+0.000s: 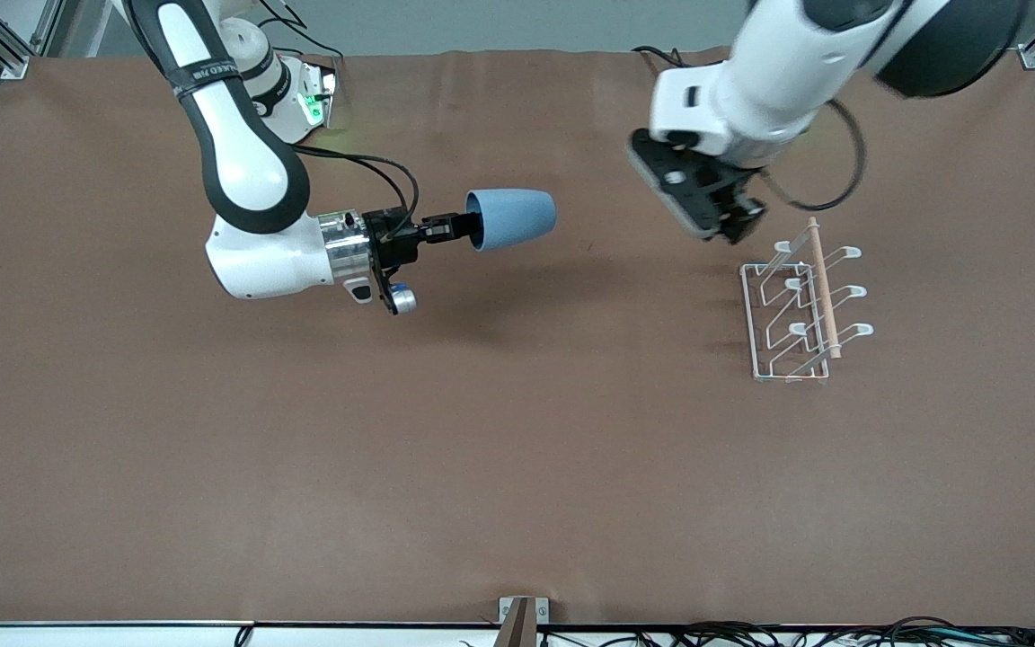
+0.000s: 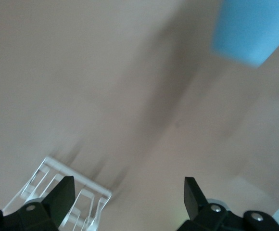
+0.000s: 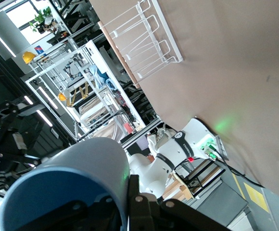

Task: Hang cup on cup holder
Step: 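Grasp the blue cup rim with the left gripper from the right gripper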

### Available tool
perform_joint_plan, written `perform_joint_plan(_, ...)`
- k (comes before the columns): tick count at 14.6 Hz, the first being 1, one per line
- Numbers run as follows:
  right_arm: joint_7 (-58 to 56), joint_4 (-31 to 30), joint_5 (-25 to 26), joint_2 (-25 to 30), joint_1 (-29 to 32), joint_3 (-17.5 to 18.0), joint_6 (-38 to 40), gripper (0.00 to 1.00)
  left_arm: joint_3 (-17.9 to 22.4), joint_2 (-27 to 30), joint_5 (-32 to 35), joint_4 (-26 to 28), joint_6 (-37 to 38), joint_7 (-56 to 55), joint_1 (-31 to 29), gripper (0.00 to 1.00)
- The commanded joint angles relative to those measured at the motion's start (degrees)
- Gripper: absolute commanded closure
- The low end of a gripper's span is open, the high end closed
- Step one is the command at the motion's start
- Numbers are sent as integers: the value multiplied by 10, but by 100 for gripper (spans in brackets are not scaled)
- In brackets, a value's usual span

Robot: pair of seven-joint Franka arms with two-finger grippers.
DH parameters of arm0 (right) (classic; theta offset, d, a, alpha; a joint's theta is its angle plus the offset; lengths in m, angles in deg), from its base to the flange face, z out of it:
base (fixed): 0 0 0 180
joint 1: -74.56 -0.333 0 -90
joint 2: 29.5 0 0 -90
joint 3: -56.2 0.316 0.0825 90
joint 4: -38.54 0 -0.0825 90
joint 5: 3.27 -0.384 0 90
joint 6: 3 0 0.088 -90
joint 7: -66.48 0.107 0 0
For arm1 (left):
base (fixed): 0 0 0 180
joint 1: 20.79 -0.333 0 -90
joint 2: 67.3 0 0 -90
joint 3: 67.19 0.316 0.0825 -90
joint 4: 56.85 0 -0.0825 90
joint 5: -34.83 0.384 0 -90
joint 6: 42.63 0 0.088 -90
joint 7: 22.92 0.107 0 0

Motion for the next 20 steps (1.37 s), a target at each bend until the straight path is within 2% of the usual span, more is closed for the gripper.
perform_joint_plan(1,3,-16,-23,9,-9,-5,-4,99,-31,-66,-7,-59,2,16,20,0)
perform_joint_plan(4,3,-16,-24,10,-10,-5,-4,98,-64,-78,-9,-64,1,48,27,0)
perform_joint_plan(9,3,-16,-24,10,-10,-5,-5,98,-86,-117,-30,-64,-38,65,37,0)
perform_joint_plan(14,3,-16,-24,10,-10,-5,-5,98,-87,-130,-32,-62,-123,97,36,0)
perform_joint_plan(18,3,-16,-25,11,-16,-5,-17,98,-88,-133,-56,-59,-166,87,52,0)
perform_joint_plan(20,3,-16,-41,11,-25,-5,-26,98,-88,-137,-62,-47,-169,85,56,0)
